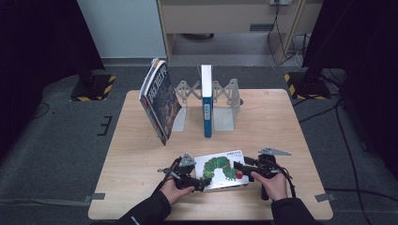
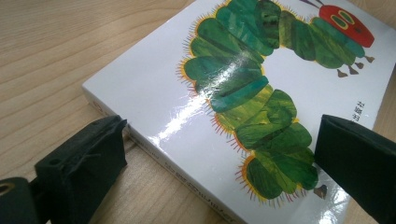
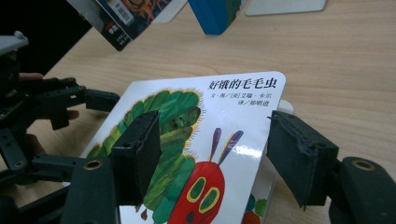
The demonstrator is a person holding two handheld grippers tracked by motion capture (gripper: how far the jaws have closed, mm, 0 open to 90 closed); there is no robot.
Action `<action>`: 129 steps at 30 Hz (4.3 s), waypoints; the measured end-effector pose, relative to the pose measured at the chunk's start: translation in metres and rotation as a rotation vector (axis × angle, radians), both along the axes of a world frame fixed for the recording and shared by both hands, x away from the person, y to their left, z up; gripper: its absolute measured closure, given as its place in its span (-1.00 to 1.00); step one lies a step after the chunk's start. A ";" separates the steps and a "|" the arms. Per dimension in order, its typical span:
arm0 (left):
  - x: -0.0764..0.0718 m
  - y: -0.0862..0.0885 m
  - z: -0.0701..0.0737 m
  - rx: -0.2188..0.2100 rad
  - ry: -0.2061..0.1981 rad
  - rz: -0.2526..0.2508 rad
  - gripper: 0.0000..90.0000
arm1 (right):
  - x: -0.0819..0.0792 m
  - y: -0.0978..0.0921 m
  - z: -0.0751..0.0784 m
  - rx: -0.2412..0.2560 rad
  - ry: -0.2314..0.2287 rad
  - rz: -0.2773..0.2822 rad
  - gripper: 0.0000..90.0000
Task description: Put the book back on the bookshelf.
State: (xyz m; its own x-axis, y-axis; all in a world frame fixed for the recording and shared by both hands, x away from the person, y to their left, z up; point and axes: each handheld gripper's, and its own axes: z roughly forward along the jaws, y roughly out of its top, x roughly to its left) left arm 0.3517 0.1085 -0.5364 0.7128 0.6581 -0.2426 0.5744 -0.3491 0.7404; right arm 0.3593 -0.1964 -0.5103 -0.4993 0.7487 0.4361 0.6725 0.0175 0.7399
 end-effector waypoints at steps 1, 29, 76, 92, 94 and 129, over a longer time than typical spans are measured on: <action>0.000 0.000 0.000 -0.003 0.001 0.001 -0.99 | 0.000 0.000 0.001 0.010 -0.008 -0.005 -0.21; 0.000 0.003 -0.001 -0.046 0.025 0.014 -1.00 | -0.010 -0.002 0.004 0.134 0.033 -0.007 -0.08; 0.001 0.007 0.008 -0.050 0.057 0.029 -0.78 | 0.006 0.001 0.009 0.118 0.010 0.098 0.68; 0.002 0.007 0.009 -0.078 0.076 0.006 -0.79 | 0.001 -0.004 0.029 0.215 -0.114 0.137 0.89; 0.002 0.005 0.007 -0.083 0.087 -0.006 -0.81 | 0.001 -0.005 0.031 0.218 -0.123 0.141 0.90; 0.007 0.001 -0.002 -0.132 0.075 -0.040 -0.88 | 0.005 0.003 -0.001 -0.114 -0.028 0.052 0.14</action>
